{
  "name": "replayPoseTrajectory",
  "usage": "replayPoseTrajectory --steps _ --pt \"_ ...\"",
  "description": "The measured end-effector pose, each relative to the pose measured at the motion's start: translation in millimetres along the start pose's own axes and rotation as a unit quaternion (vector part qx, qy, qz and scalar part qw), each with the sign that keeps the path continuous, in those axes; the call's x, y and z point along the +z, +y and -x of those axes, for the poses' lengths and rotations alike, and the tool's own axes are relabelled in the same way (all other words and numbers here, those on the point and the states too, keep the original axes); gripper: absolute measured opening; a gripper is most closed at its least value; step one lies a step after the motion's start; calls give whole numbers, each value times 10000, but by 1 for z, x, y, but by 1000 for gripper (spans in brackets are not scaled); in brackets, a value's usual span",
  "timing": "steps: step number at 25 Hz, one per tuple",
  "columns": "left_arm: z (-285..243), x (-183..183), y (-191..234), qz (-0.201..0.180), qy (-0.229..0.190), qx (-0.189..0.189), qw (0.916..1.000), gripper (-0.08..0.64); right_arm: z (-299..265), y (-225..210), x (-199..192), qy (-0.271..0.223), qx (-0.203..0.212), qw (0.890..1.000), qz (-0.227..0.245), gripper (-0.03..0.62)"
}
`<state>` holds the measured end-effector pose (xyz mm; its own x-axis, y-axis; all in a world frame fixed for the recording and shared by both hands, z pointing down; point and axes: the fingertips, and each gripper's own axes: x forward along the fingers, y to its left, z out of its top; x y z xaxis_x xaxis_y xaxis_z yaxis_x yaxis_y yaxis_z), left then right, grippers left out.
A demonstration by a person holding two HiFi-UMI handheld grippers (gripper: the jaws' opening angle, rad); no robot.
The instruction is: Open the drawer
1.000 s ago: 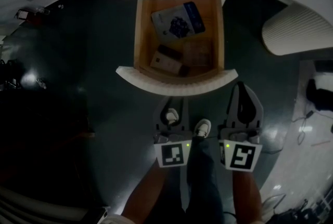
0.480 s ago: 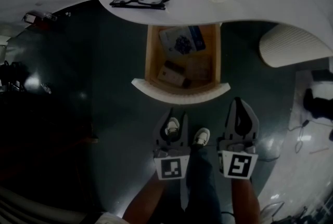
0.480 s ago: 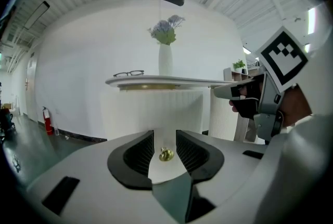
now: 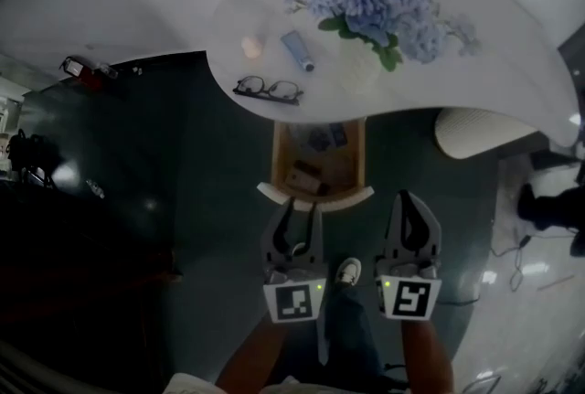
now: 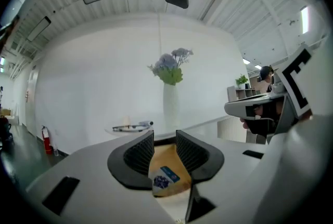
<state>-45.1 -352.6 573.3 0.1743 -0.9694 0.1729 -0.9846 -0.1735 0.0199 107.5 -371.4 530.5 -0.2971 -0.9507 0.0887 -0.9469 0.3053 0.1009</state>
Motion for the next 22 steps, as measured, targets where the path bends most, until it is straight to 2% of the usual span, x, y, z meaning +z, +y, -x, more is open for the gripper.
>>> replayPoseTrajectory --steps 2,5,7,9,11,12,15,18,22 --pt "-4 36 0 -99 -216 -19 9997 120 -2 -5 31 -173 -25 9998 18 5" --pt "-4 89 -1 -606 -398 -160 9972 120 -2 -10 73 -328 -72 9994 -17 5" --pt "-3 122 1 -453 -585 -116 9972 120 -3 -13 101 -429 -86 9990 -18 5" --pt "-4 156 4 -551 -764 -138 9955 120 -4 -15 131 -560 -101 9984 10 5" --pt "-4 185 8 -293 -901 -118 9954 120 -2 -15 158 -645 -97 9979 60 5" --pt "-4 198 10 -278 -962 -127 9949 120 -2 -15 170 -674 -99 9976 82 5" --pt "-5 240 13 -866 -1189 -290 9887 120 1 -18 204 -782 -165 9968 98 5" --pt "-3 271 13 -707 -1342 -405 9876 120 2 -21 230 -832 -243 9961 152 5" --pt "3 291 9 -531 -1523 -552 9854 120 3 -18 250 -883 -241 9956 190 5"
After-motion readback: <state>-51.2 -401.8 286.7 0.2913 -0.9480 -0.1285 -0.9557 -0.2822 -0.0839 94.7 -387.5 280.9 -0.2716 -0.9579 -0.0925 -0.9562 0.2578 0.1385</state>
